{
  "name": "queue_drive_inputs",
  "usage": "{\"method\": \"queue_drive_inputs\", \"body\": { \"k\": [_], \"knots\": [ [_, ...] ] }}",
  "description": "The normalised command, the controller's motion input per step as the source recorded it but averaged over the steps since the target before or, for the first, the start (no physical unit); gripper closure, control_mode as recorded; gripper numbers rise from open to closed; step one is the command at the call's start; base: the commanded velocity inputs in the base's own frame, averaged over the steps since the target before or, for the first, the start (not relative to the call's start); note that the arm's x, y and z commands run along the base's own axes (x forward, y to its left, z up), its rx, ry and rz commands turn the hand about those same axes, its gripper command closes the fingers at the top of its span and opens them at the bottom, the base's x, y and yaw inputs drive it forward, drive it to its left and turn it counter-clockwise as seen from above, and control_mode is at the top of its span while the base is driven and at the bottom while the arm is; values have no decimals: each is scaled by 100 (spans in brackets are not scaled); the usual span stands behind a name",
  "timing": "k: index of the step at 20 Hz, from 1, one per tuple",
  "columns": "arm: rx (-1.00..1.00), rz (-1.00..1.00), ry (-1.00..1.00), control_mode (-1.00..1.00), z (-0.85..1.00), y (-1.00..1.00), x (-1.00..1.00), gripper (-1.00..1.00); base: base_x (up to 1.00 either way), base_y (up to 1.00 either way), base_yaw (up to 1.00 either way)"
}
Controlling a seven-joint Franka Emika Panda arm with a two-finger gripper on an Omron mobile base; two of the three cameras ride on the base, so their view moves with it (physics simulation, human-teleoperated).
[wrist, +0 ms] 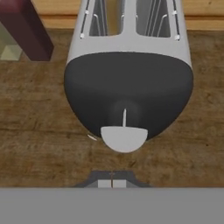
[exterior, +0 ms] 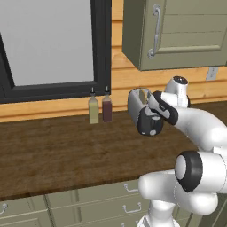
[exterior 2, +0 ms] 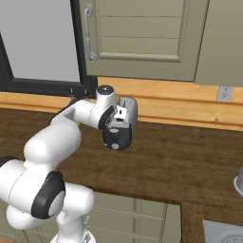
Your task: Start the toaster. Once the lever pops up, take the bread to the plate on the dining counter.
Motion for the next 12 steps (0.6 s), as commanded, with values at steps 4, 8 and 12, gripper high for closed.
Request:
{"method": "queue_drive_inputs", "body": {
  "k": [4, 8, 12],
  "knots": [
    [0, 0, 0, -100, -20, -3, 2, 100, 0, 0, 0],
    [0, 0, 0, -100, -25, -2, 2, 100, 0, 0, 0],
    [0, 0, 0, -100, -16, 0, 11, 100, 0, 0, 0]
  ]
}}
